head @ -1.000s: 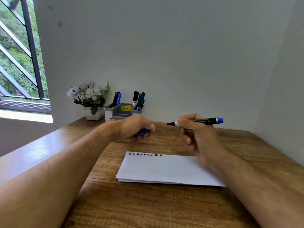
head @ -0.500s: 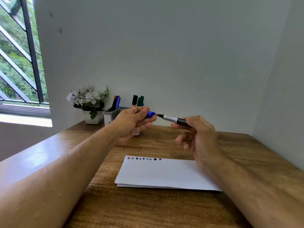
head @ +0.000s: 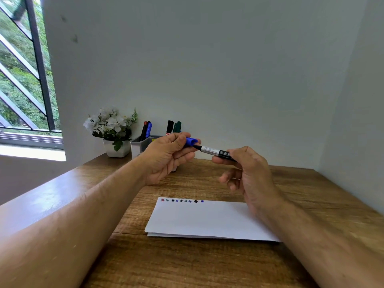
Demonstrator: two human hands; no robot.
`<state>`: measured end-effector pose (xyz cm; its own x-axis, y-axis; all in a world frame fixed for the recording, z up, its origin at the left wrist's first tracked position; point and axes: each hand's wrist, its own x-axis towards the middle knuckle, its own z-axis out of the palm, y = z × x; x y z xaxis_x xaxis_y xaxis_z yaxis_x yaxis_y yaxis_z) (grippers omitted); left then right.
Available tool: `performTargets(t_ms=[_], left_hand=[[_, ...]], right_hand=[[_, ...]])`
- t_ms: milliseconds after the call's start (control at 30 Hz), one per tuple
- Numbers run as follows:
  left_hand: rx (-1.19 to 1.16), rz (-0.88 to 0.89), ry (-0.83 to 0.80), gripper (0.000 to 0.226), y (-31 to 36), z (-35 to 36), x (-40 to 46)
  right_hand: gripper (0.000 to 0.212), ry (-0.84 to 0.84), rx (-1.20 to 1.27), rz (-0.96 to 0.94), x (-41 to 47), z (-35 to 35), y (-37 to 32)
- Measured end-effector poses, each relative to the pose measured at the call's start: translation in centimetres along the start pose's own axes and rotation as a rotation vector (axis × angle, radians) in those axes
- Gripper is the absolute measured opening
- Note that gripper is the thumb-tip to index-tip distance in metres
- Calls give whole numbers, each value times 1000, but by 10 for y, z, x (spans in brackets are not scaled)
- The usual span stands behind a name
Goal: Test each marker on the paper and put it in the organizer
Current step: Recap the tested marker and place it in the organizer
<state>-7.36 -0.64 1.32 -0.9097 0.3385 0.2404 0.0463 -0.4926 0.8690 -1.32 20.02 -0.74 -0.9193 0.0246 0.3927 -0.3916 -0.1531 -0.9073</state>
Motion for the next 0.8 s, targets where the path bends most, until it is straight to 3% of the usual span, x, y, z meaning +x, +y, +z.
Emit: performTargets(t_ms=[433,633,800], left_hand=[[69,-57,-84,34,-3,1,-2],[185,67,43,31,-2,-5,1],[326,81,100,38,-2,-13,0]], right_hand=[[10,14,-25,-1,-1,1,-1],[8,98,-273,-139,3,-3,1],[9,42,-566,-242,-3,0,6]])
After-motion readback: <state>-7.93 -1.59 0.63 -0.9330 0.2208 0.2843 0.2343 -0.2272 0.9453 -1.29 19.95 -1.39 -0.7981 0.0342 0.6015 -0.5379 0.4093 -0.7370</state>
